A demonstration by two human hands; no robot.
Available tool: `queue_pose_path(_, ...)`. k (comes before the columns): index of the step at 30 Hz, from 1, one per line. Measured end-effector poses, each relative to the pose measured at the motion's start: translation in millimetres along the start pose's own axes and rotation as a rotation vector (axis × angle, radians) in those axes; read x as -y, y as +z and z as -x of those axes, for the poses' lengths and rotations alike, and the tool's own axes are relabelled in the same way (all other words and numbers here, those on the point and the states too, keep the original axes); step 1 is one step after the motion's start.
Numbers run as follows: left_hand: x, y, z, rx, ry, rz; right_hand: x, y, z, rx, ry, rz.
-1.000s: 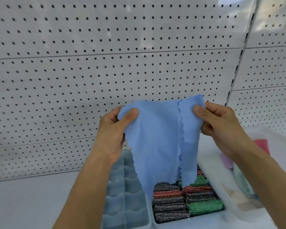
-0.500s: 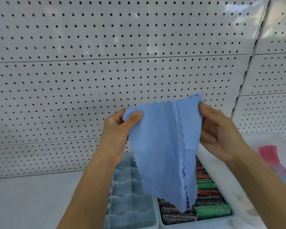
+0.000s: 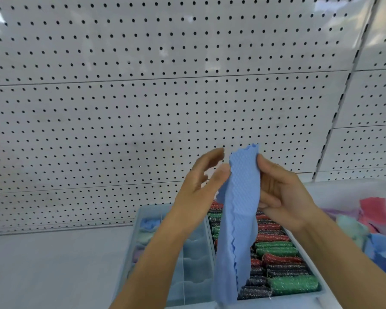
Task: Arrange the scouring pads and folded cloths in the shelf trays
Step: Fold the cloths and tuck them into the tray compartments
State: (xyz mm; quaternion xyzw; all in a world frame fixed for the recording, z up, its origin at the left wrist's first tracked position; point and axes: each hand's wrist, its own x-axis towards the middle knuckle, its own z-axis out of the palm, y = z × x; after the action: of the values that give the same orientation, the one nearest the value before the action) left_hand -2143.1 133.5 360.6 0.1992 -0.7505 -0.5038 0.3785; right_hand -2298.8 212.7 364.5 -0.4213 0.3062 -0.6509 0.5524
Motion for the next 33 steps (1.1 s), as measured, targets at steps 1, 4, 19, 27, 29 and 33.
queue_pose_path(1, -4.5, -1.8, -1.6, 0.082, -0.024, 0.03, 0.2, 0.2, 0.5, -0.004, 0.02, -0.005)
queue_pose_path(4, -14.4, -7.4, -8.7, 0.176, -0.069, 0.03, 1.6, -0.1, 1.8, -0.058, 0.047, 0.069)
queue_pose_path(19, -54.1, -33.9, -36.5, 0.236, -0.106, -0.214, -2.1, 11.5, -8.3, -0.32, -0.119, 0.837)
queue_pose_path(27, -56.2, -51.9, -38.2, 0.255, -0.139, -0.184, 4.0, 17.8, -17.8, -0.251, -0.233, 0.749)
queue_pose_path(29, -51.3, -57.8, -38.9, 0.252, -0.14, -0.211, 11.6, 21.0, -18.1, -0.226, -0.238, 0.71)
queue_pose_path(33, -36.5, -58.3, -35.4, 0.099, -0.071, -0.265, 25.8, 22.8, -15.8, -0.158, -0.155, 0.638)
